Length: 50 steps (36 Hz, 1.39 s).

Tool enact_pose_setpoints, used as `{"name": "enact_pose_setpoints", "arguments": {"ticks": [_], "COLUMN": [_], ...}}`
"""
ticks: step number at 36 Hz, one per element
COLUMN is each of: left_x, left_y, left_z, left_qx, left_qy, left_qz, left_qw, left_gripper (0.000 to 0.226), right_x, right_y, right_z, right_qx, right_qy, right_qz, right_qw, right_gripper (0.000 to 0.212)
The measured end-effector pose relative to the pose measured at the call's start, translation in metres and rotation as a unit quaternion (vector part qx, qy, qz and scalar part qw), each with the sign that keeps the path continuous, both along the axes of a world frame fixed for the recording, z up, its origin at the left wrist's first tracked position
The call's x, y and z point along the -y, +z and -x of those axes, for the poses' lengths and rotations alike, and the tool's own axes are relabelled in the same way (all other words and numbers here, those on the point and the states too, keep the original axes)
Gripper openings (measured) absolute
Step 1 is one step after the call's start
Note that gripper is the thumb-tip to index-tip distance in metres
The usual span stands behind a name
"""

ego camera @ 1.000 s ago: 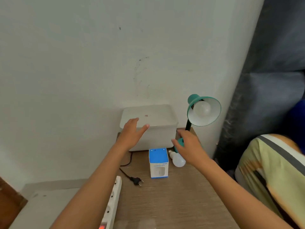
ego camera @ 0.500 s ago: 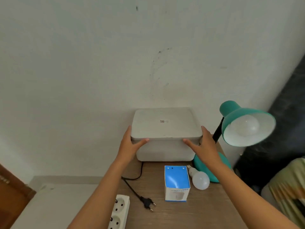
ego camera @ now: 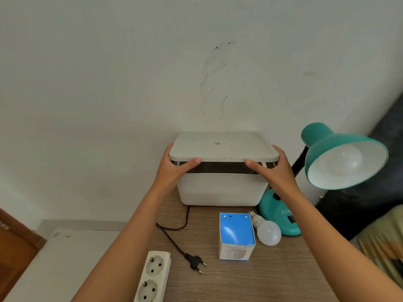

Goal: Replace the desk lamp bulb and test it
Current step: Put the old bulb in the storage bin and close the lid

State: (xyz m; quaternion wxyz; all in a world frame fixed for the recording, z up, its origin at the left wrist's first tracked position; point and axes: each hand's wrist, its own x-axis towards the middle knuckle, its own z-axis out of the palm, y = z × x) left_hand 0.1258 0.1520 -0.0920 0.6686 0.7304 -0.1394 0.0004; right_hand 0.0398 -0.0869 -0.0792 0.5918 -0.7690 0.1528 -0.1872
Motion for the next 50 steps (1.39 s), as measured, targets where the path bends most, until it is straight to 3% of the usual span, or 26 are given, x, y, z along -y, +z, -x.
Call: {"name": "enact_pose_setpoints", "arguments": {"ticks": [8, 15, 27, 41, 50], "left_x": [0.0, -0.015, -0.068, -0.084, -0.078], "left_y": [0.006, 0.03, 0.06, -0.023, -0.095], "left_z": [0.001, 0.01, 0.096, 0.272, 0.327], "left_qx": [0.004, 0.019, 0.047, 0.012, -0.041], "left_qy": [-0.001, -0.013, -0.01, -0.024, -0.08], "left_qz": [0.013, 0.01, 0.008, -0.074, -0.147], "left_qw": [1.0, 1.0, 0.999, 0.997, 0.985], "left_gripper": [0.064, 0.091, 0.085, 0.092, 0.08], "right_x": [-0.001, -0.011, -0.058, -0.068, -0.058], "right_y": [0.001, 0.016, 0.031, -0.039, -0.109], "right_z": [-0.001, 0.006, 0.088, 0.277, 0.344], "right_qx": [0.024, 0.051, 0.107, 0.069, -0.053], "right_qy": [-0.008, 0.002, 0.02, -0.001, 0.001], "right_qz": [-0.005, -0.02, -0.011, 0.049, 0.038], "right_qw": [1.0, 0.998, 0.994, 0.996, 0.998], "right_gripper": [0.084, 0.092, 0.086, 0.089, 0.093]}}
